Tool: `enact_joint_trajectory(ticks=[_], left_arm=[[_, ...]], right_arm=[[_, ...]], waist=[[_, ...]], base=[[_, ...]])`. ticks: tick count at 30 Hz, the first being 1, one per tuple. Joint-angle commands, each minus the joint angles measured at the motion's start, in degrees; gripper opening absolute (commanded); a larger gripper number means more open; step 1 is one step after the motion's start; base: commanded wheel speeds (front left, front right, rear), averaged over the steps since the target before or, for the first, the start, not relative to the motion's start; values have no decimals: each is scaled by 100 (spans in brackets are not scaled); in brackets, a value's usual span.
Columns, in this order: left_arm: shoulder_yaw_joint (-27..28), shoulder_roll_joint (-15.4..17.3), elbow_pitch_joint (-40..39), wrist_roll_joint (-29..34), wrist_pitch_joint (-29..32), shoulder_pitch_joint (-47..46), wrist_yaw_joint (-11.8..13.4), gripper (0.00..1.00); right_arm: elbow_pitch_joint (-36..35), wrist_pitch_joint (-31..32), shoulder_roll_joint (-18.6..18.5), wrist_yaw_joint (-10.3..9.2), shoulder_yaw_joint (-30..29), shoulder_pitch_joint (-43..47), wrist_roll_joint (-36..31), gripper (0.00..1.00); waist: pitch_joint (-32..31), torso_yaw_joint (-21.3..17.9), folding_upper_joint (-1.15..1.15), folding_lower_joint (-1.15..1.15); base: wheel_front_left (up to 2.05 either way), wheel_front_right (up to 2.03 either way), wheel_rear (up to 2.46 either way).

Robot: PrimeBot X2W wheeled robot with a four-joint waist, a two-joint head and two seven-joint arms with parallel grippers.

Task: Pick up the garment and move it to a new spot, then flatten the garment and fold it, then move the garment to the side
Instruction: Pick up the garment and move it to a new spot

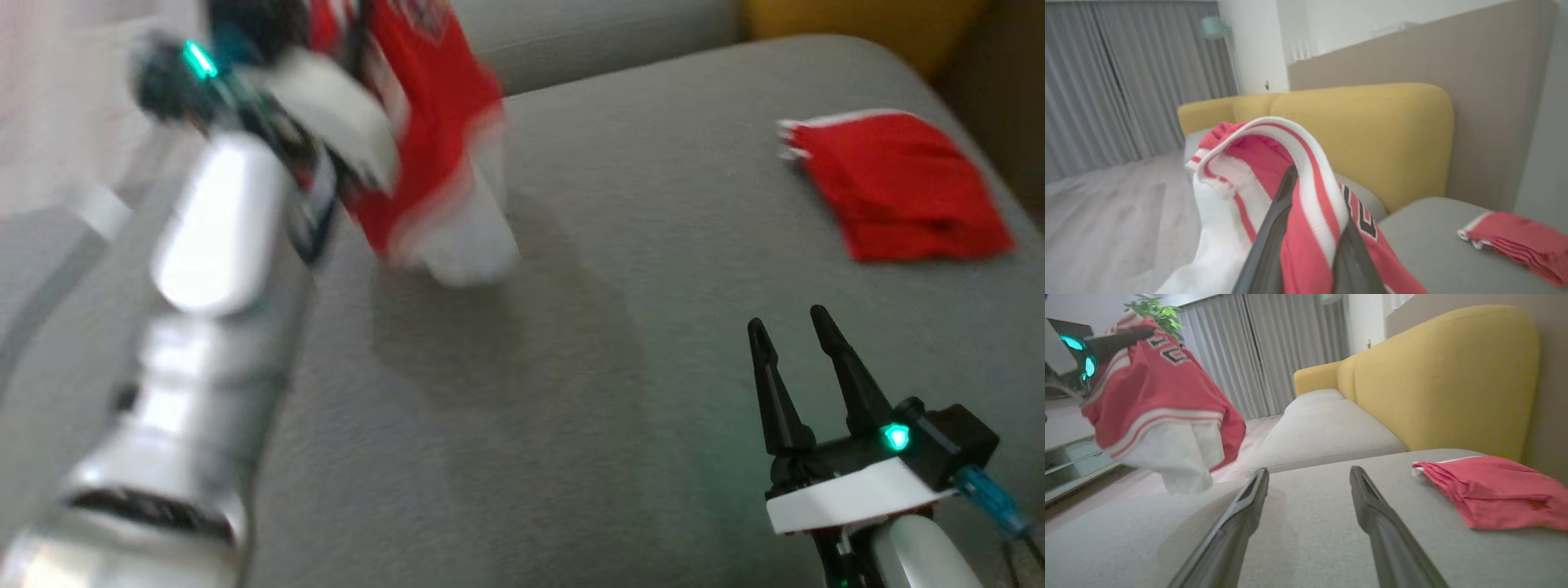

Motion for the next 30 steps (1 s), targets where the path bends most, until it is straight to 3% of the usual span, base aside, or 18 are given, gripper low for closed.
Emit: enact_joint_trajectory(ticks=[1,9,10,11,12,19,26,30], left_arm=[[83,138,-237,-28,12,-122,64,0],[-587,-108,272,-108,-588,1110,440,0],[-685,-112,368,-99,-734,1154,502,7],[-787,-114,420,-151,-889,1190,545,71],[-878,-115,447,-249,-1027,1226,605,100],[-1303,-118,-47,-841,-1483,1544,1157,100],[-741,-116,-1844,-745,-1496,2960,1553,100],[-424,-51,-2549,-529,-1497,3699,1599,100]], right_arm=[[-212,-62,41,-5,135,-103,-37,100],[-246,-62,97,-5,227,-393,37,100],[-242,-62,105,-5,225,-426,48,100],[-234,-62,113,-5,220,-455,56,100],[-220,-62,122,-5,205,-472,63,100],[-40,-62,163,-5,-30,-326,33,100],[36,-62,242,-5,-485,128,-11,100],[1,-62,317,-5,-607,278,12,100]], waist=[[74,-515,0,1],[766,-927,0,1],[831,-934,0,1],[878,-933,0,1],[902,-919,0,1],[516,-477,0,1],[-252,250,0,1],[-428,502,0,1]], base=[[0,0,0],[0,0,0],[0,0,0],[0,0,0],[0,0,0],[0,0,0],[0,0,0],[0,0,0]])
